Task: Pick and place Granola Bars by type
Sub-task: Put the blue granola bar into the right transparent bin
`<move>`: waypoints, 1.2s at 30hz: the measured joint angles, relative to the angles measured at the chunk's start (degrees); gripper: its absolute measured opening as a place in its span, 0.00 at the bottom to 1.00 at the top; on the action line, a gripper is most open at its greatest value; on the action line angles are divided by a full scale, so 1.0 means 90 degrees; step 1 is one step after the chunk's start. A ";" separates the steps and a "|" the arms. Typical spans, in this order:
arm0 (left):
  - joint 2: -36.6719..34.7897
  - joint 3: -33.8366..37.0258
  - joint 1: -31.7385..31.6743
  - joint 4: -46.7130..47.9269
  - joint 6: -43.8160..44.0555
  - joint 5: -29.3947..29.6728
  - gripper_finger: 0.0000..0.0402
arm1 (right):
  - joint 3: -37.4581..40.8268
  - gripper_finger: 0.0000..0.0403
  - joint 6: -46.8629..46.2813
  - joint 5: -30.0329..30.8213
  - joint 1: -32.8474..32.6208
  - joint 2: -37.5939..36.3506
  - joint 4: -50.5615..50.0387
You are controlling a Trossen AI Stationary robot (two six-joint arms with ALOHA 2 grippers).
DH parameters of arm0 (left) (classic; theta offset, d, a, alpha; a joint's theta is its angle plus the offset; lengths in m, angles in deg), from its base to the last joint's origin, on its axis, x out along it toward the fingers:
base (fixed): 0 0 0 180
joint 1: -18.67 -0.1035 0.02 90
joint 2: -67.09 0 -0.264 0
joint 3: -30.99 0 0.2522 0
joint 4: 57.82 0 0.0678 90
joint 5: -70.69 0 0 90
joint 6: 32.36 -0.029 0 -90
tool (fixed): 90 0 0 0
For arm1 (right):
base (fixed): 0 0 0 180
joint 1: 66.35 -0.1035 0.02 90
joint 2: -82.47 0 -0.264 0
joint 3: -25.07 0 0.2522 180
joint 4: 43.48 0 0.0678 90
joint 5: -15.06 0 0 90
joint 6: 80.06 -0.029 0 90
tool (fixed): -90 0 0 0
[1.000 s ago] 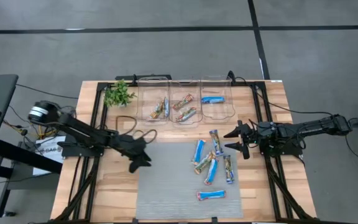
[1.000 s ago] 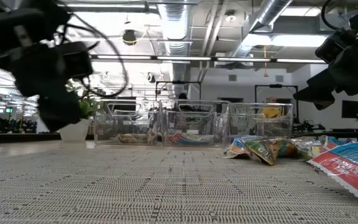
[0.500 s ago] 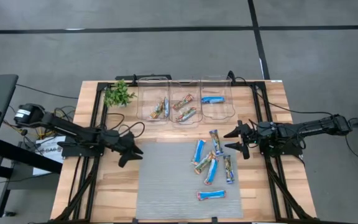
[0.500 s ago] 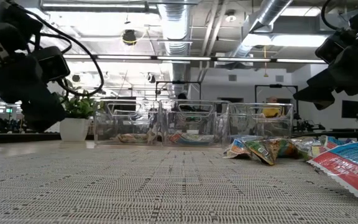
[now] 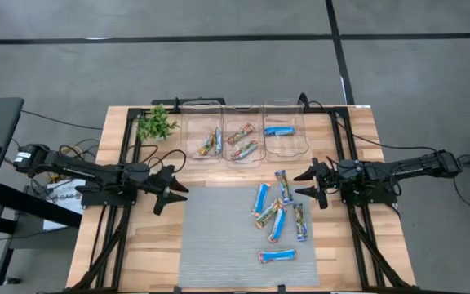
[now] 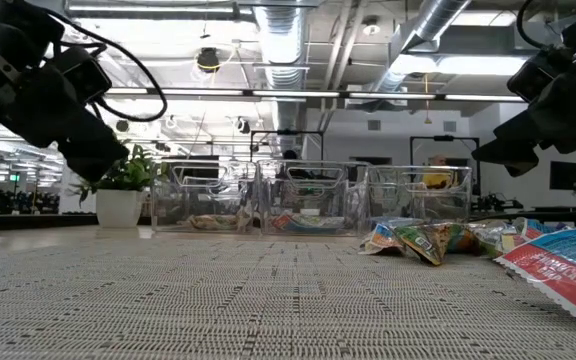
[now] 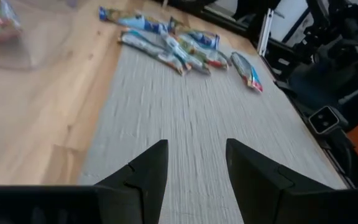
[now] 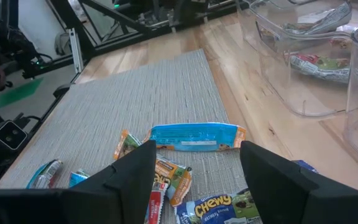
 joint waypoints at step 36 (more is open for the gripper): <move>-0.4024 0.0017 -0.0506 0.2154 -0.1518 0.0843 0.38 | 0.0000 0.56 -0.0001 0.0002 0.0001 -0.0001 0.0001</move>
